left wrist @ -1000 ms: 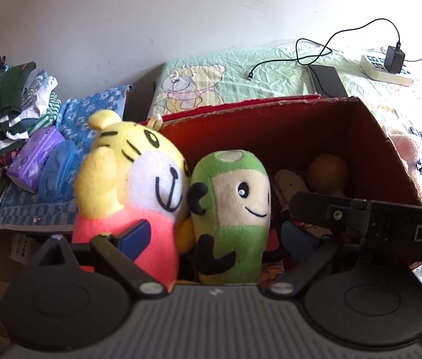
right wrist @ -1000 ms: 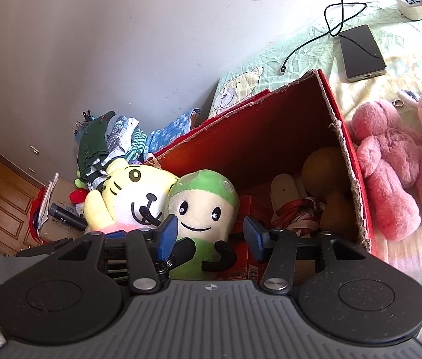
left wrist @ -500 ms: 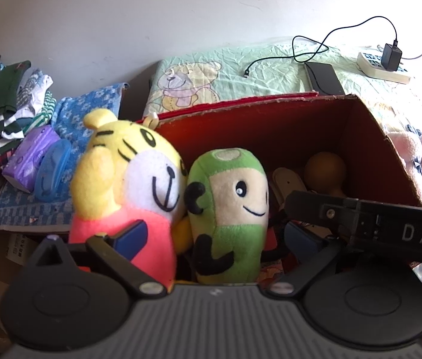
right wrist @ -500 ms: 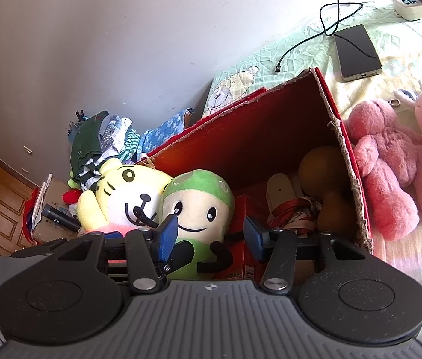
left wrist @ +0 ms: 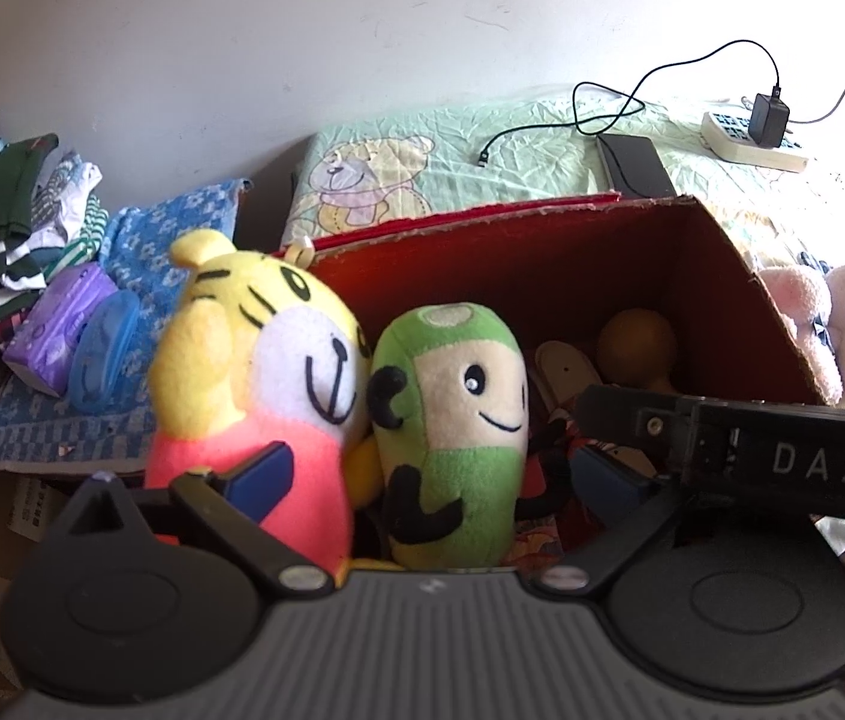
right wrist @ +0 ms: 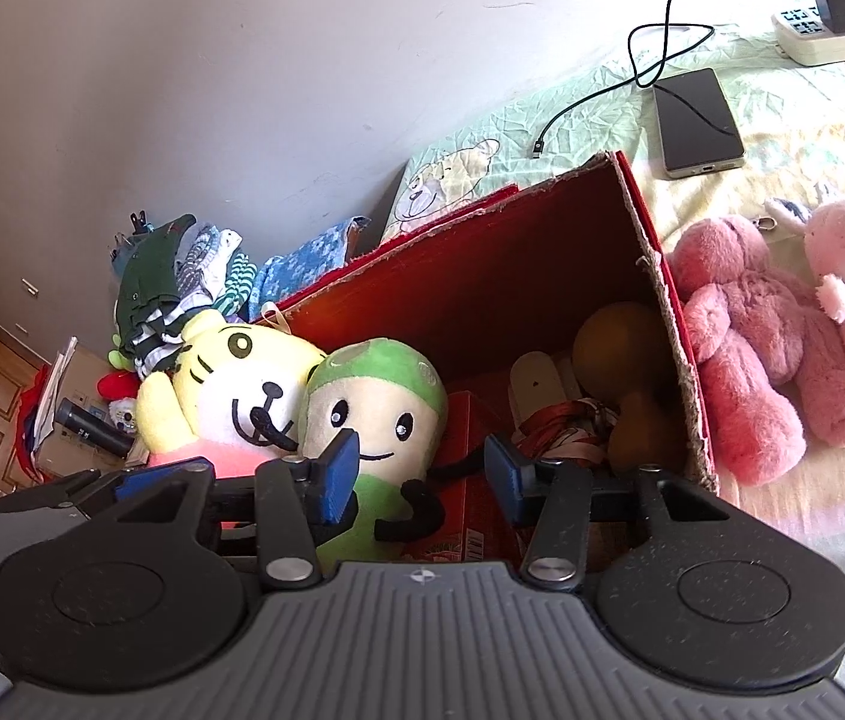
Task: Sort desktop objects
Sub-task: 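Open the right tool to release the green-and-white plush, then move the right tool out of the box toward the white rabbit plushes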
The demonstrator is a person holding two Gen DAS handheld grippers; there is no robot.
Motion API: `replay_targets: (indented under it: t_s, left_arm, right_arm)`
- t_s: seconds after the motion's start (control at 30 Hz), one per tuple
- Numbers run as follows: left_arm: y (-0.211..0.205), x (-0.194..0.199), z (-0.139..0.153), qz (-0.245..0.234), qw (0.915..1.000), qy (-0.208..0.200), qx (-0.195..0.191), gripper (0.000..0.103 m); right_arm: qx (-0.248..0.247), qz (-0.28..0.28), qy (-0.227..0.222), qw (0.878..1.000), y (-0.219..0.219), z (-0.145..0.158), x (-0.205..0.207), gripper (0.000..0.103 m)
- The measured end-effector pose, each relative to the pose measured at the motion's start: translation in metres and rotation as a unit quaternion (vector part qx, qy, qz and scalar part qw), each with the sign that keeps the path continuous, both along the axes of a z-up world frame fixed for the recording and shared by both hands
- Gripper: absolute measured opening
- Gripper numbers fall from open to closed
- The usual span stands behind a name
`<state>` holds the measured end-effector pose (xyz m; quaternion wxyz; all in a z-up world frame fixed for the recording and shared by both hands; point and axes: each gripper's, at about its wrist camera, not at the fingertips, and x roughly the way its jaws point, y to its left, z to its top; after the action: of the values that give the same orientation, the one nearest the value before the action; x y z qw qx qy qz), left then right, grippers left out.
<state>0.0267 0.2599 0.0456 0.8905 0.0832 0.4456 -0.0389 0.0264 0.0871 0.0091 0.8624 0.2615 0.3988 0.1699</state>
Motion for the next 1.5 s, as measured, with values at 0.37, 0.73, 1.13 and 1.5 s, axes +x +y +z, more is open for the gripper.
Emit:
replay_targets:
  t_s: [0.37,0.73,1.13,1.5]
  left_arm:
    - [-0.001,-0.018,0.016,0.011,0.9994,-0.032,0.009,0.1]
    - [-0.01,-0.044,0.037,0.081,0.9936,-0.066,0.042,0.101]
    - [-0.089,-0.075,0.058,0.05,0.9912,-0.117,0.037,0.1]
    - [-0.188,-0.087,0.046,-0.055,0.9906,-0.123,-0.025,0.099]
  right_arm:
    - [-0.047,0.004,-0.012,0.999,0.006,0.014,-0.003,0.05]
    - [-0.082,0.048,-0.049,0.994,-0.003,0.039,-0.015,0.05]
    - [0.026,0.062,-0.094,0.993,-0.105,0.05,-0.051,0.051]
    - [0.009,-0.037,-0.015,0.999,-0.23,0.002,-0.077,0.051]
